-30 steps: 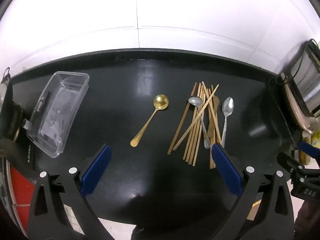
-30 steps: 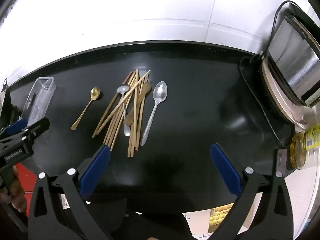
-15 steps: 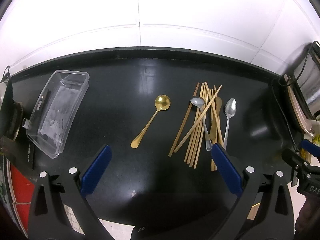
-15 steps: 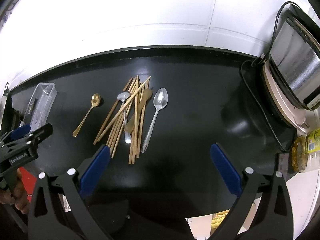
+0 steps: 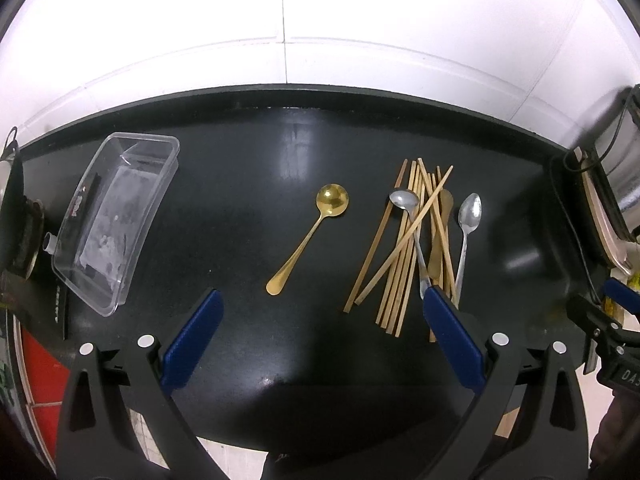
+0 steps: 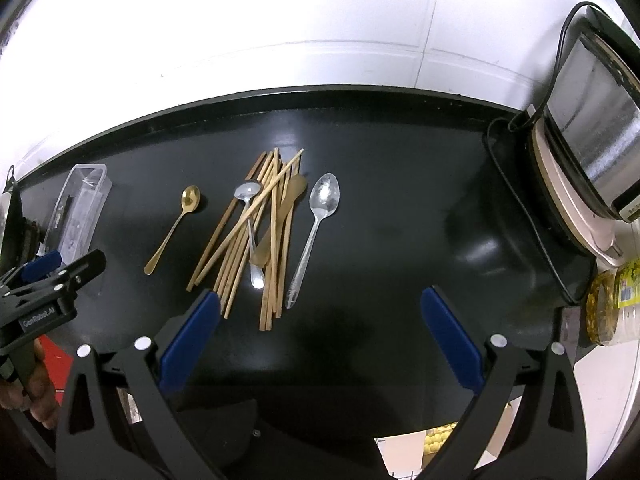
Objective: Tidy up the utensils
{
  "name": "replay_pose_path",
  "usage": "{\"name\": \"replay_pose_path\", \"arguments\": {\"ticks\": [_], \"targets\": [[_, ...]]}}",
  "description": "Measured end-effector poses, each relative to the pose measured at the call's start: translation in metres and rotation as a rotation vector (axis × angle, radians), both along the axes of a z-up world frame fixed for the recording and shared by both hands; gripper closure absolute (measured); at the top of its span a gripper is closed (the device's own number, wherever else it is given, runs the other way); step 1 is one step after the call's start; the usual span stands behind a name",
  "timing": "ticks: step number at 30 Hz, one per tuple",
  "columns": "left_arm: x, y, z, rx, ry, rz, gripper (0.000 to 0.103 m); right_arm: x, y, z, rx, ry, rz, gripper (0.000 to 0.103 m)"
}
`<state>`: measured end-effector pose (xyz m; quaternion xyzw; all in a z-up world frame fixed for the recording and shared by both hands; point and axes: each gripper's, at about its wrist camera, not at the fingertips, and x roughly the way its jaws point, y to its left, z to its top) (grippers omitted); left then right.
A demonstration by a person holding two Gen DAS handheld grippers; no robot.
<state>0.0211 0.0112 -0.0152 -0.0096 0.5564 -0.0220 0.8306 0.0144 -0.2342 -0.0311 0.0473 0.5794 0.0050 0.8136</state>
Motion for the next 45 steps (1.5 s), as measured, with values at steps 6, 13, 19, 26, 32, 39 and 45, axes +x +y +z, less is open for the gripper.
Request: {"name": "replay_pose_path", "arguments": {"ticks": [6,13,19,26,32,39,45], "targets": [[0.001,0.001,-0.001,-0.002,0.004,0.000,0.006,0.003,0.000,0.000,-0.001,0.002,0.001,0.006],[0.001,0.003,-0.002,-0.003,0.007,0.000,0.006,0.000,0.002,-0.001,0.000,0.001,0.001,0.006],[0.001,0.002,-0.003,-0.003,0.011,-0.004,0.006,-0.002,0.002,-0.002,0.001,0.003,-0.003,0.006],[0.001,0.002,-0.005,-0.015,0.017,-0.013,0.006,-0.002,0.003,-0.003,0.001,0.007,-0.009,0.006],[0.007,0.006,-0.007,-0.026,0.017,-0.020,0.006,0.000,0.002,-0.005,-0.003,0.019,-0.020,0.006],[0.017,0.018,-0.024,-0.040,-0.008,-0.098,0.006,0.008,-0.002,-0.017,0.012,0.058,-0.044,0.006],[0.033,0.020,-0.044,0.036,-0.023,-0.203,0.006,0.021,0.001,-0.034,-0.002,0.088,-0.050,0.006]]}}
